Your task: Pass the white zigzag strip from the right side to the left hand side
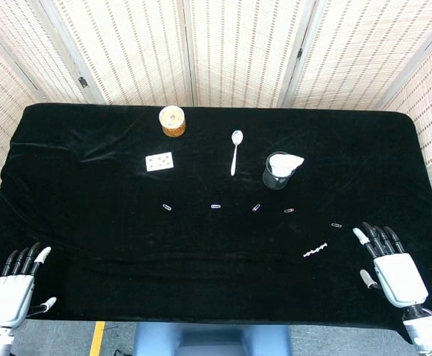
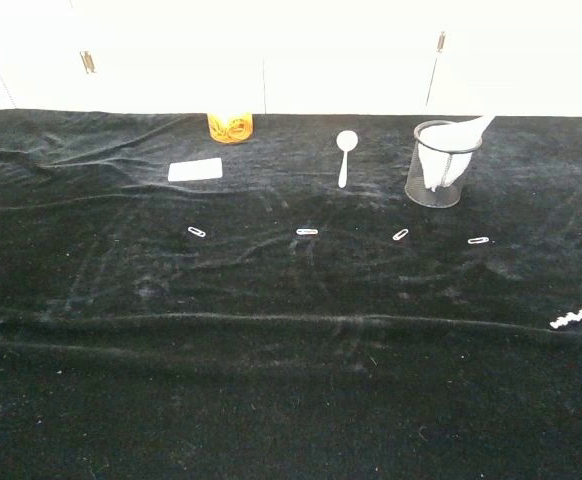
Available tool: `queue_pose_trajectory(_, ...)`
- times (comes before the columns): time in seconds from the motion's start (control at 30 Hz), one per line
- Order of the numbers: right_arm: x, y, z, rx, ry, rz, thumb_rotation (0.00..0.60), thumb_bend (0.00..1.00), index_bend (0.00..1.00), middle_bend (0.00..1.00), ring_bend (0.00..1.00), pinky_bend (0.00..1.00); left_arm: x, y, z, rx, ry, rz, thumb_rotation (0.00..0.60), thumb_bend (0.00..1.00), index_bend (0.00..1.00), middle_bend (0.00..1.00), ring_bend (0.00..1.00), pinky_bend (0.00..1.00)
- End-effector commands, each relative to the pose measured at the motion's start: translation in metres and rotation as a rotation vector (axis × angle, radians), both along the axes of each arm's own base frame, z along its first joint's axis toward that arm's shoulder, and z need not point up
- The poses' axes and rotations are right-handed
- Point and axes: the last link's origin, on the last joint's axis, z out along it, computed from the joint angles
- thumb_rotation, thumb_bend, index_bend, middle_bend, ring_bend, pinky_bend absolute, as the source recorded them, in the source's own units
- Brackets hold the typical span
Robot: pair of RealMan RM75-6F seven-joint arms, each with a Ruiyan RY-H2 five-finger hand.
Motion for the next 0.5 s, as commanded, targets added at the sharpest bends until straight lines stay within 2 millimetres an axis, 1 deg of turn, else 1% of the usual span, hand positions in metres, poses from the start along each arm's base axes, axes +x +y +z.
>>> queue_pose_trajectory(0.03, -0.001, 0.000, 0.001, -0.001, -0.002, -0.004, 0.600, 0.35, 0.00, 0.00, 0.00, 0.00, 0.000, 0.001, -0.001, -0.005, 0.000, 0.003, 0.600, 0.14, 0.00, 0.00, 0.00, 0.00)
queue_pose_trajectory(0.23, -0.002, -0.002, 0.004, 0.000, -0.007, -0.010, 0.600, 0.35, 0.00, 0.00, 0.00, 0.00, 0.000, 0.003, -0.004, -0.019, 0.006, 0.008, 0.600, 0.14, 0.00, 0.00, 0.00, 0.00)
queue_pose_trajectory(0.37, -0.001, -0.011, 0.000, 0.037, -0.025, 0.001, 0.600, 0.35, 0.00, 0.00, 0.00, 0.00, 0.000, 0.005, 0.000, -0.016, -0.016, 0.008, 0.600, 0.14, 0.00, 0.00, 0.00, 0.00)
queue_pose_trajectory(0.4, 0.000, -0.017, -0.004, 0.061, -0.027, 0.017, 0.600, 0.35, 0.02, 0.00, 0.00, 0.00, -0.001, 0.006, 0.001, -0.014, -0.022, 0.013, 0.600, 0.14, 0.00, 0.00, 0.00, 0.00)
queue_pose_trajectory(0.43, 0.002, -0.021, -0.007, 0.081, -0.025, 0.031, 0.600, 0.35, 0.06, 0.00, 0.00, 0.00, -0.002, 0.008, 0.003, -0.013, -0.028, 0.018, 0.600, 0.14, 0.00, 0.00, 0.00, 0.00)
queue_pose_trajectory(0.5, 0.010, -0.031, -0.015, 0.118, -0.001, 0.079, 0.600, 0.35, 0.18, 0.00, 0.00, 0.00, -0.004, 0.010, 0.006, -0.015, -0.042, 0.029, 0.600, 0.14, 0.00, 0.00, 0.00, 0.00)
